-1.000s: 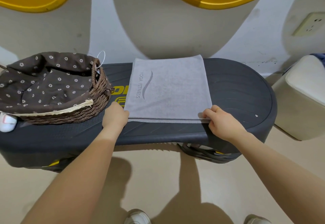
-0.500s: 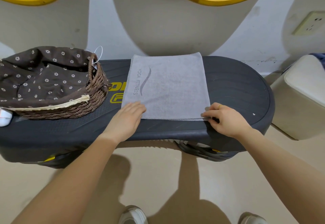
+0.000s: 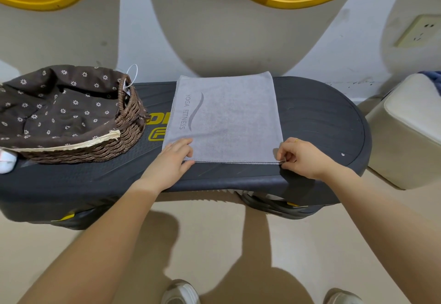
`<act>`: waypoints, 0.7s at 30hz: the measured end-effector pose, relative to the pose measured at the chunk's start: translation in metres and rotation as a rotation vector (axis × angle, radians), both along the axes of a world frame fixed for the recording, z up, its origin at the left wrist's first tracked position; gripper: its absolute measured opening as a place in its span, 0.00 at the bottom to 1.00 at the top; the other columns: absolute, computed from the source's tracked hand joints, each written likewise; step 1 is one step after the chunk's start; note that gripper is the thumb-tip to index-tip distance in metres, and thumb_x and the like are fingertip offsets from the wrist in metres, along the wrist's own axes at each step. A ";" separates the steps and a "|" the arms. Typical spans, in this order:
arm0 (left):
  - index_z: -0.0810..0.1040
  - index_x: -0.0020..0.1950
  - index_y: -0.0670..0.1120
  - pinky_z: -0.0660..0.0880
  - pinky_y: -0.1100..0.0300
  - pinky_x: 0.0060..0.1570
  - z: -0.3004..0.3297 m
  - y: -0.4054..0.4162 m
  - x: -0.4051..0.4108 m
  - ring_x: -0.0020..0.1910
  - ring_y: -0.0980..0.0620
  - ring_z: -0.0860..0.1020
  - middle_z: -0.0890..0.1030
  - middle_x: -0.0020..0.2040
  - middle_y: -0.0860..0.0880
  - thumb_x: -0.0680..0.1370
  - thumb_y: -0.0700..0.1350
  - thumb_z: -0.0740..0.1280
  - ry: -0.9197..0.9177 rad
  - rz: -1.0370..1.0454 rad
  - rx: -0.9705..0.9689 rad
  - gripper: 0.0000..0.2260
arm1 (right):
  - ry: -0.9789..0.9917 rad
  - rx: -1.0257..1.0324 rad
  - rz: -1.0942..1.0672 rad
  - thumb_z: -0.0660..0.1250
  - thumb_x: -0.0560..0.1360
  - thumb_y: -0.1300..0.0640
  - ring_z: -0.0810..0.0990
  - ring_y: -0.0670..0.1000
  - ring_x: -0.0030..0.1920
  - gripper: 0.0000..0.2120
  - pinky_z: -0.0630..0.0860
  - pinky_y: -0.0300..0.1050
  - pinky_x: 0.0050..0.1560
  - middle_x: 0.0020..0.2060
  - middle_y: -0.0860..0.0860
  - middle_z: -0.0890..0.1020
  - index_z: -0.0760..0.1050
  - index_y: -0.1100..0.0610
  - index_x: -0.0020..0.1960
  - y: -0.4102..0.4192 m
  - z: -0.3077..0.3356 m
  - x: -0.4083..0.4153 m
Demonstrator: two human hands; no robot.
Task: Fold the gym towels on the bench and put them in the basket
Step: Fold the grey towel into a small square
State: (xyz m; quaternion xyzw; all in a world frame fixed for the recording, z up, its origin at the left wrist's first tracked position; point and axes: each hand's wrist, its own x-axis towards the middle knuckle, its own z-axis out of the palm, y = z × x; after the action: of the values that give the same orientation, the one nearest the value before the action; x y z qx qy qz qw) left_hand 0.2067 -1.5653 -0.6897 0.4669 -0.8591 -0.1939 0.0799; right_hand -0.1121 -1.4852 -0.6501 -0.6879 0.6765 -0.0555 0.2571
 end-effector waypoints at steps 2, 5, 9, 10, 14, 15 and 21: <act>0.72 0.50 0.41 0.62 0.54 0.64 0.000 0.000 -0.001 0.69 0.44 0.64 0.66 0.72 0.47 0.78 0.43 0.63 0.008 0.007 0.007 0.06 | 0.003 -0.040 -0.022 0.65 0.75 0.63 0.74 0.48 0.46 0.04 0.73 0.38 0.53 0.49 0.50 0.75 0.78 0.57 0.47 0.002 0.000 -0.001; 0.71 0.49 0.40 0.60 0.55 0.66 -0.001 0.001 -0.003 0.70 0.44 0.64 0.67 0.70 0.45 0.78 0.42 0.64 0.058 0.018 0.008 0.05 | 0.071 -0.061 -0.013 0.63 0.77 0.63 0.76 0.50 0.50 0.07 0.70 0.36 0.53 0.52 0.52 0.78 0.79 0.58 0.50 0.003 -0.001 0.001; 0.70 0.49 0.44 0.62 0.55 0.66 -0.001 -0.001 -0.003 0.70 0.47 0.64 0.67 0.70 0.47 0.76 0.45 0.67 0.082 0.049 0.058 0.08 | 0.037 -0.167 -0.099 0.60 0.78 0.62 0.79 0.50 0.46 0.07 0.71 0.35 0.44 0.50 0.54 0.79 0.76 0.60 0.51 -0.001 0.005 0.001; 0.71 0.51 0.42 0.63 0.55 0.65 -0.001 -0.002 -0.003 0.69 0.46 0.65 0.68 0.70 0.46 0.76 0.46 0.67 0.062 0.051 0.039 0.10 | -0.101 -0.222 -0.203 0.61 0.78 0.62 0.80 0.47 0.40 0.05 0.74 0.34 0.38 0.49 0.52 0.80 0.75 0.61 0.50 -0.003 0.008 0.001; 0.73 0.53 0.37 0.69 0.53 0.53 -0.003 -0.001 -0.009 0.59 0.42 0.72 0.75 0.60 0.43 0.75 0.42 0.68 0.032 0.102 -0.098 0.11 | -0.750 -0.231 -0.462 0.60 0.78 0.67 0.83 0.42 0.34 0.06 0.81 0.35 0.42 0.41 0.54 0.81 0.72 0.59 0.45 -0.011 0.025 0.009; 0.73 0.52 0.37 0.70 0.52 0.52 -0.004 -0.001 -0.009 0.58 0.42 0.73 0.75 0.59 0.43 0.75 0.41 0.68 0.039 0.111 -0.112 0.11 | -0.779 -0.232 -0.458 0.61 0.77 0.67 0.83 0.43 0.36 0.07 0.81 0.34 0.43 0.40 0.55 0.81 0.73 0.58 0.46 -0.011 0.026 0.010; 0.74 0.50 0.37 0.70 0.52 0.52 -0.007 0.000 -0.011 0.54 0.41 0.75 0.77 0.53 0.42 0.73 0.39 0.69 0.048 0.107 -0.179 0.09 | -0.268 -0.189 -0.284 0.67 0.74 0.62 0.78 0.48 0.44 0.06 0.75 0.38 0.45 0.44 0.47 0.79 0.76 0.53 0.50 -0.007 0.020 0.006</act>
State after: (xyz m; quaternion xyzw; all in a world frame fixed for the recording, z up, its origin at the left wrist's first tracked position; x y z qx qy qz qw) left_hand 0.1958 -1.5656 -0.6963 0.4983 -0.8447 -0.1227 0.1519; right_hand -0.1057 -1.4924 -0.6300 -0.5931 0.7182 -0.2453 0.2687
